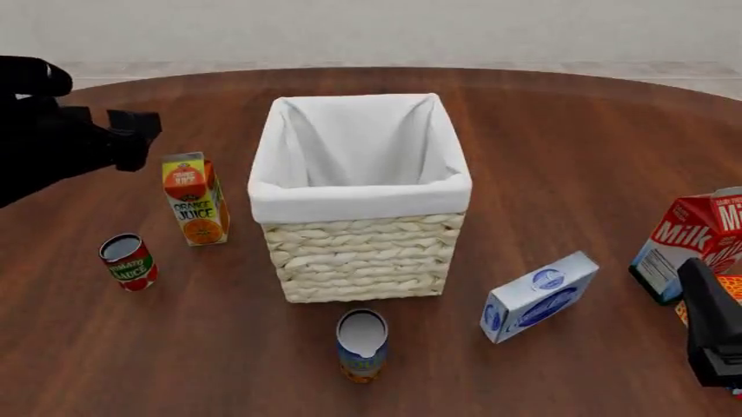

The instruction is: Pick up the orange juice, and put it in the basket.

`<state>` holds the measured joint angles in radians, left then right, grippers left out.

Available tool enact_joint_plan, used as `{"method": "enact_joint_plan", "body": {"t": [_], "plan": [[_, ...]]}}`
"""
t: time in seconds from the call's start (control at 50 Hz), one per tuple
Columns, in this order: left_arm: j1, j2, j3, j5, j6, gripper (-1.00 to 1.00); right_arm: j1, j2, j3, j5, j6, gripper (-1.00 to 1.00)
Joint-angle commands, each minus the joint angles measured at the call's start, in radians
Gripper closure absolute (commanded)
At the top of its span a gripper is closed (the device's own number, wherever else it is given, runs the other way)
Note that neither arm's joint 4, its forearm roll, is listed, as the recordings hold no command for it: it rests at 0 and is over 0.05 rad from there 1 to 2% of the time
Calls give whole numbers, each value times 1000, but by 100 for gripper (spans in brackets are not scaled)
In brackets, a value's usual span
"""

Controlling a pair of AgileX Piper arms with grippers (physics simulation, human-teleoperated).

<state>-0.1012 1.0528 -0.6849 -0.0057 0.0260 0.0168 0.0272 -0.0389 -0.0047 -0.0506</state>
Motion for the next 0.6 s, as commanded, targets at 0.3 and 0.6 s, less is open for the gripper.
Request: {"method": "enact_joint_plan", "body": {"t": [0.3, 0.6], "plan": [[2, 116, -45, 31, 13, -100, 3, -27, 12, 14, -11, -100], [17, 154, -84, 55, 30, -100, 4, -26, 9, 16, -12, -100]]}}
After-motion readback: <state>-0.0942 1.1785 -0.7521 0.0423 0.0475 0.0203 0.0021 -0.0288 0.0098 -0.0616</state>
